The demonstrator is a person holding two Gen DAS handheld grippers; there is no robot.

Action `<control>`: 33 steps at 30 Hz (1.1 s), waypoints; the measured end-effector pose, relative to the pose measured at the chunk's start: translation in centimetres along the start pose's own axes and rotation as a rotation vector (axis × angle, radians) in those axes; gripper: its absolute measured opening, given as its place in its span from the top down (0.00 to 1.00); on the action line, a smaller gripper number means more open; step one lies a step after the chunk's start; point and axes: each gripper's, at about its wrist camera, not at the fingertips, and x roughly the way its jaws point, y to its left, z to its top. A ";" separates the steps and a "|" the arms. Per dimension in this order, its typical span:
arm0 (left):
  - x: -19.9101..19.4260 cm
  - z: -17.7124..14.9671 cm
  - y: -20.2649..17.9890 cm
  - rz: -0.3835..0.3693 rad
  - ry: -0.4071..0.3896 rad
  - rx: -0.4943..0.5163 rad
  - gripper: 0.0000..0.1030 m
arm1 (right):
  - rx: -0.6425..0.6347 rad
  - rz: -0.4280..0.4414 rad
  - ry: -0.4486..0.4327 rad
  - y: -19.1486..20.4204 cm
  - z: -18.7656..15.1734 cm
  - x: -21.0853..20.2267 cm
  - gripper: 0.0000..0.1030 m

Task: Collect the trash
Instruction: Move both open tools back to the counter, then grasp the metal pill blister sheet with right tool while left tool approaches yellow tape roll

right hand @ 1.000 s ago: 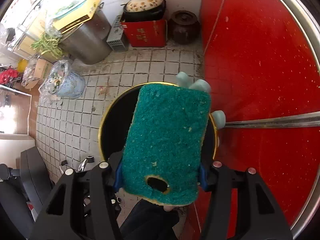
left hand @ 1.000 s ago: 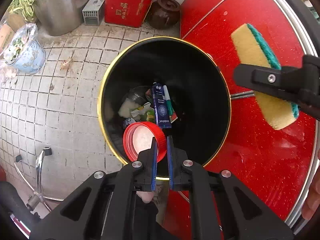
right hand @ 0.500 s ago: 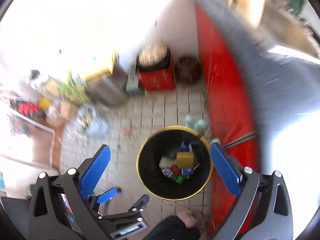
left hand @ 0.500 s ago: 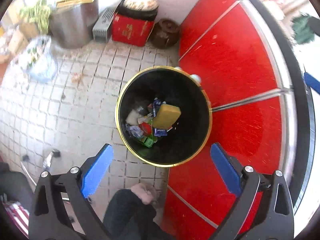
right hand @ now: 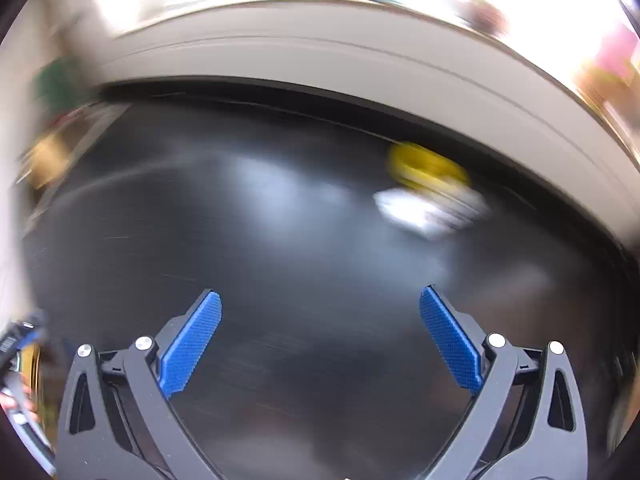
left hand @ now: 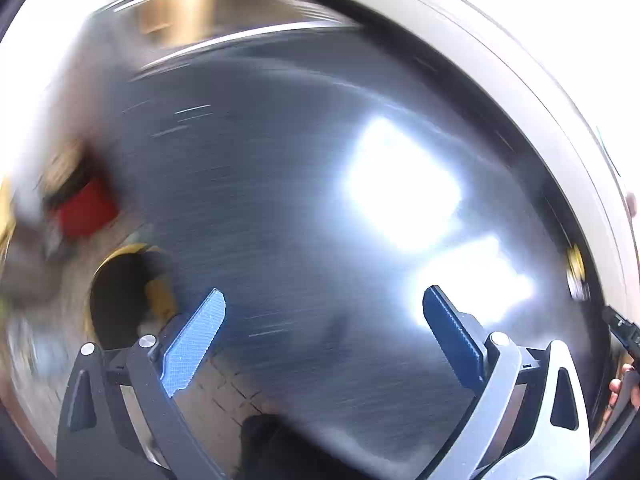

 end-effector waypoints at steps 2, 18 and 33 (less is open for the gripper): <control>1.1 0.6 -4.4 -0.032 0.030 0.103 0.07 | 0.107 -0.079 0.012 -6.0 -1.7 -0.4 0.07; 3.9 -1.4 -23.9 -0.155 0.123 0.592 0.07 | 0.382 -0.130 0.046 -15.4 -9.0 -1.3 0.07; 7.4 -0.9 -25.2 -0.108 0.189 0.616 0.07 | 0.427 -0.029 0.056 -12.8 -0.3 3.5 0.07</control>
